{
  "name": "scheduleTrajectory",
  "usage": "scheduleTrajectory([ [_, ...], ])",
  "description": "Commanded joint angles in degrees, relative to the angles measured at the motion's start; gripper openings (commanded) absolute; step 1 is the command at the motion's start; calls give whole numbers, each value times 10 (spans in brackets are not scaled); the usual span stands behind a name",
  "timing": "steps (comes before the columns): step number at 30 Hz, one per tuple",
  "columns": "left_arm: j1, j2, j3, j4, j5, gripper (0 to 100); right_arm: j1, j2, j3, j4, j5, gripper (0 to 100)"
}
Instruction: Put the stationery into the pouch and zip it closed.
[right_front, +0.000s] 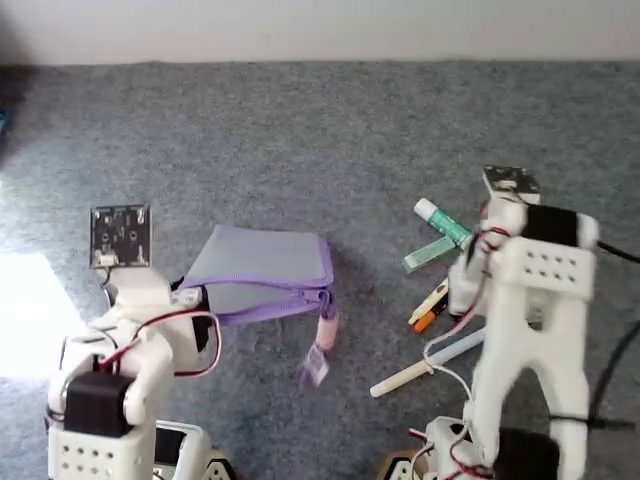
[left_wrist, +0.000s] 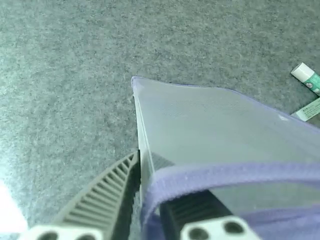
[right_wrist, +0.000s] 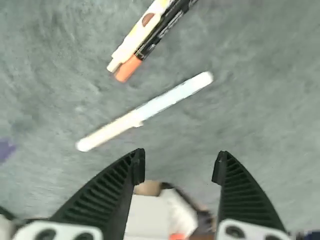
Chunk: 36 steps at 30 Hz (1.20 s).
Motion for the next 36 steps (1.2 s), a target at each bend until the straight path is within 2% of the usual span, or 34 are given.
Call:
scheduleTrajectory([
  [1, -4, 35, -41, -1, 11, 12, -45, 38, 1, -8, -113, 221],
  [5, -4, 40, -39, -1, 11, 12, -51, 92, 3, -81, -132, 221],
  [13, -4, 44, -40, -1, 11, 12, 15, 123, 73, -176, -132, 221],
  [19, -4, 44, -38, -1, 10, 12, 44, 13, 202, -263, -132, 221],
  [25, -4, 45, -38, 0, 11, 12, 45, -98, 320, -419, -135, 220],
  [29, -4, 45, -38, 3, 11, 12, 52, -74, 367, -482, -135, 220],
  [36, -4, 45, -38, 3, 11, 12, 84, 41, 370, -561, -135, 220],
])
